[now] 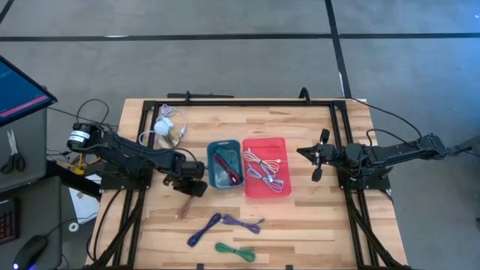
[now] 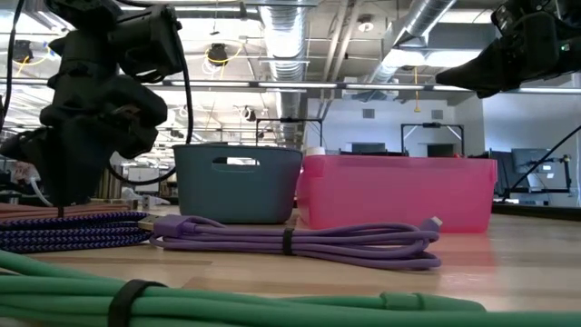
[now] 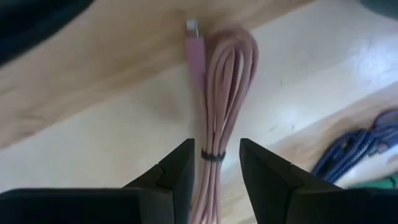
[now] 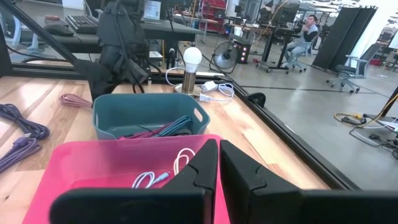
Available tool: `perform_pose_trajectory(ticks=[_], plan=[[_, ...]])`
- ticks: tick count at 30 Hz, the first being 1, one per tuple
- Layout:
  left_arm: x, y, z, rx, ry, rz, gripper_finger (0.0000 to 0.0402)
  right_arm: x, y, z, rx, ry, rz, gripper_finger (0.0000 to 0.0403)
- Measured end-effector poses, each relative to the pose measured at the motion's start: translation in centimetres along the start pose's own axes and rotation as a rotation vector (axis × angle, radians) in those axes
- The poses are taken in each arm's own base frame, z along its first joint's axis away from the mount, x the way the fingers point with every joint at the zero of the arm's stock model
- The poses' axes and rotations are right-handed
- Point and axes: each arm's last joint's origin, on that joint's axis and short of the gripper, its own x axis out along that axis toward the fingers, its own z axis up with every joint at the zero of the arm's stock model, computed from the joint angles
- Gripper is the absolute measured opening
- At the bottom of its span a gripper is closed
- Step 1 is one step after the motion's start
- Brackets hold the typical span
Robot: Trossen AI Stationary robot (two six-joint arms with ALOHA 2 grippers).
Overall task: Pick & Place USB Port
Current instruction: Put the pink charger cable into the red bin
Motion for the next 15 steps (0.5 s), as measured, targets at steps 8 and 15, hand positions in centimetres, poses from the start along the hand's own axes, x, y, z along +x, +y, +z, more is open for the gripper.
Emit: perform_pose_trajectory(ticks=[8, 15], plan=[[0.21, -0.12, -0.3, 0.025, -0.053, 0.018, 0.0127, 0.0, 0.0, 0.0, 0.0, 0.0, 0.0, 0.001], [0.94, -0.15, -0.64, 0.05, -0.066, 0.029, 0.0119, 0.0, 0.0, 0.0, 0.0, 0.0, 0.0, 0.001]])
